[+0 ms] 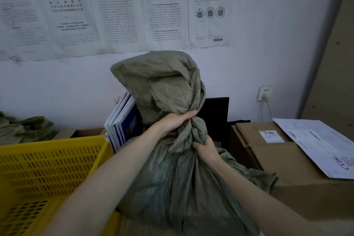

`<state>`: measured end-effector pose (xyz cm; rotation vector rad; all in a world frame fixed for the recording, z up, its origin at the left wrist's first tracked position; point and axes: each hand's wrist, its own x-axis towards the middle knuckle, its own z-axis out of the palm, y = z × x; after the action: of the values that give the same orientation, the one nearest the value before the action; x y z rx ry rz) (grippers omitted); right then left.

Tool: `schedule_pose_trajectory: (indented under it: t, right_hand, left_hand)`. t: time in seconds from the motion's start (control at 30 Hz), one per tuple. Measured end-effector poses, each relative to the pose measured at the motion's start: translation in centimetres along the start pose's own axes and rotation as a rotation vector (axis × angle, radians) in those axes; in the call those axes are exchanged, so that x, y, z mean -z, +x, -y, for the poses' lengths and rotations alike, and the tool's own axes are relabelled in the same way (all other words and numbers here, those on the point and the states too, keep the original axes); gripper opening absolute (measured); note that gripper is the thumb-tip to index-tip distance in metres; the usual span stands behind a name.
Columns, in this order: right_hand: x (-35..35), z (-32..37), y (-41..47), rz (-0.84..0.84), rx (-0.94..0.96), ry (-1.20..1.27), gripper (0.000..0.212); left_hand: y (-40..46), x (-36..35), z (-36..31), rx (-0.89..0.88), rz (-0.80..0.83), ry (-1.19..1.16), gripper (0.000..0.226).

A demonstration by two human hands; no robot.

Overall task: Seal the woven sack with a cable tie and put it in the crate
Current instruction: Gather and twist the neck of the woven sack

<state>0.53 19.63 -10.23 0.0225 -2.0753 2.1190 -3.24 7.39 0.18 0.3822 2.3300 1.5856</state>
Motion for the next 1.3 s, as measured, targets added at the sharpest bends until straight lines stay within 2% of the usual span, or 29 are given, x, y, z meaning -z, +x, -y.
schedule_pose_trajectory:
  t: [0.07,0.13,0.2,0.23,0.33,0.43,0.53,0.57,0.7,0.8,0.93,1.03,1.13,1.2,1.3]
  right_hand:
    - [0.6,-0.7,0.0,-0.026,-0.053,0.016,0.036]
    - [1.3,-1.2,-0.1,-0.072,-0.071,0.011,0.033]
    - [1.7,-1.2,-0.1,-0.105,-0.067,-0.007,0.035]
    - [1.6,-1.1,-0.2,-0.100,-0.056,-0.042,0.037]
    - [1.0,-1.8,0.2,-0.063,-0.008,-0.267,0.047]
    - [0.4,-1.4,-0.1,-0.010,0.028,-0.746,0.051]
    - [0.2,-1.0,-0.6,0.026,0.170,-1.080,0.050]
    - [0.2,-0.9,-0.7,0.058,0.196,-1.161,0.049]
    - [0.3,-1.0,-0.8,0.140,0.227,-1.340,0.055]
    - [0.6,-0.7,-0.7,0.144,0.200,-1.313,0.054]
    - [1.4,-0.4,-1.4,0.170,0.161,-1.124,0.058]
    - [2.7,-0.5,-2.4,0.180,0.155,-1.031,0.063]
    - [4.5,-0.4,-3.9,0.119,0.170,-0.989,0.060]
    - [6.2,-0.4,-5.4,0.055,0.184,-0.929,0.051]
    - [9.2,-0.9,-7.8,-0.058,0.205,-0.879,0.033]
  left_hand:
    - [-0.6,1.9,0.0,0.061,0.196,0.259,0.070]
    - [-1.4,3.2,0.0,0.121,0.370,0.417,0.091]
    - [-2.2,3.2,0.7,0.190,0.486,0.482,0.096]
    - [-2.4,2.6,1.4,0.197,0.481,0.487,0.091]
    - [-2.5,-0.3,3.5,0.022,0.334,0.394,0.074]
    - [-1.4,-2.7,4.7,-0.078,0.140,0.075,0.062]
    - [0.0,-3.9,5.4,-0.046,-0.011,-0.242,0.079]
    - [0.3,-3.9,5.3,-0.016,-0.063,-0.310,0.076]
    - [1.1,-3.4,5.2,0.095,-0.180,-0.381,0.038]
    - [1.4,-3.5,5.6,0.060,-0.236,-0.476,0.025]
    - [1.7,-3.5,6.3,0.087,-0.280,-0.611,0.017]
    - [2.1,-3.7,6.7,0.108,-0.317,-0.549,0.016]
    - [1.8,-4.2,7.0,0.039,-0.301,-0.486,0.039]
    - [1.4,-4.7,7.4,-0.041,-0.287,-0.373,0.044]
    - [0.9,-5.6,7.8,-0.105,-0.269,-0.184,0.039]
